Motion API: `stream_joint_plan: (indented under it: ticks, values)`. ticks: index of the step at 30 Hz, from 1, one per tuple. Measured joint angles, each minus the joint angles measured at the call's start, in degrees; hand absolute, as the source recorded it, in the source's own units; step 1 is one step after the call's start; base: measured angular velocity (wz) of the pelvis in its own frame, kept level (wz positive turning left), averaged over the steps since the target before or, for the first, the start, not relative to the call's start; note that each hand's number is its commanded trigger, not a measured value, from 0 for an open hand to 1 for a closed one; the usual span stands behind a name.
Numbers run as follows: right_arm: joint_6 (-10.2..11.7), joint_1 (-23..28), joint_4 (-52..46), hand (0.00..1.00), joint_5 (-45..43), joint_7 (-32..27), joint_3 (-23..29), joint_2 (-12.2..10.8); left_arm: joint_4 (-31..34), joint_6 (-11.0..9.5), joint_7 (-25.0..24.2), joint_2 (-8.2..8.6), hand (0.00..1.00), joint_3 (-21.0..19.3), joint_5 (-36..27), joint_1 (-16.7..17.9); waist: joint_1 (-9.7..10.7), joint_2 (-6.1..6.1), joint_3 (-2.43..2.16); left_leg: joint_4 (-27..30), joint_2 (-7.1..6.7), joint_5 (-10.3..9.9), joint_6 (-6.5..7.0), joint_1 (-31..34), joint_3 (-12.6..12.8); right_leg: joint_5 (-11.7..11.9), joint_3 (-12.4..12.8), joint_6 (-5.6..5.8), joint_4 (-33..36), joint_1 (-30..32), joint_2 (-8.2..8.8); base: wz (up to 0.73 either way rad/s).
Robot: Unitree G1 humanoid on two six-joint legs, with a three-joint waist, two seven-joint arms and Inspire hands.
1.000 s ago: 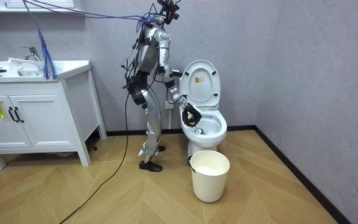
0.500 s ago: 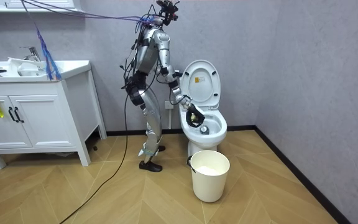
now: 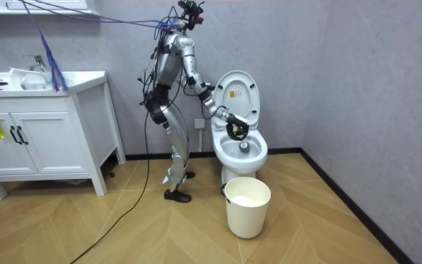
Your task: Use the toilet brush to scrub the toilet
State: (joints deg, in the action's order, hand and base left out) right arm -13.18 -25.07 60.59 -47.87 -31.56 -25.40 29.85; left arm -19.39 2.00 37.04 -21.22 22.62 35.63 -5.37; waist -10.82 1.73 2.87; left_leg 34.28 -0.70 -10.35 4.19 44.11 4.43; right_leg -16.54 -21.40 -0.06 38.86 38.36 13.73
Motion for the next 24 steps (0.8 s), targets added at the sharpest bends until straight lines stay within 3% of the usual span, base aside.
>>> stream_joint_plan:
  ticks: [2,6,10,17,22,24]
  values:
    - [-0.81,1.36,-0.97,1.0,-3.65,0.64,-1.37,-1.19,-0.4,0.27,-0.01,0.49,0.0,0.08,-0.05,0.14,-0.47,0.15,-0.01,-0.81,0.0,0.08,-0.14,-0.72,0.26,-0.01,0.36,-0.01,-0.4,-0.27,-0.14,-0.09]
    - [-3.53,4.47,-4.91,1.0,-6.51,3.72,-2.66,-2.67,0.01,0.31,0.15,0.63,0.0,-0.11,-0.06,1.31,-0.76,1.04,-0.47,-1.44,0.5,0.04,-0.38,-0.78,0.27,-0.01,0.28,-0.04,-1.61,-0.55,-0.95,0.0]
    - [-4.73,7.73,-10.44,1.0,-6.57,7.62,-2.7,-1.9,-0.2,-0.16,0.34,0.55,0.0,-0.55,-0.21,2.21,-0.82,1.2,-0.55,-2.98,0.6,0.28,-0.75,-1.81,0.41,0.07,0.19,-0.15,-2.82,-1.35,-1.35,0.0]
    - [-7.49,14.08,-18.56,1.0,-6.78,13.78,-2.55,-2.92,0.51,-1.16,1.99,0.54,0.0,-1.16,-3.25,4.39,0.77,1.5,-0.7,-3.61,1.21,0.3,-1.43,-2.71,-0.2,0.19,-0.94,-0.44,-5.23,-3.58,-2.76,0.05]
    - [-7.99,14.9,-19.31,1.0,-6.66,16.14,-2.55,-2.87,0.62,-1.46,3.02,0.41,0.0,-1.09,-4.58,5.15,1.28,1.48,-0.7,-3.4,1.21,0.3,-1.43,-2.7,0.08,0.11,-0.78,-0.41,-4.9,-3.5,-2.51,-0.01]
    - [-7.72,12.74,-16.68,1.0,-4.85,16.15,-3.19,-2.5,-0.38,-2.13,3.4,0.19,0.0,-0.78,-4.75,4.59,1.19,1.46,-0.68,-2.84,1.2,0.29,-1.41,-2.65,0.15,0.09,-0.5,-0.41,-4.27,-3.35,-2.36,-0.04]
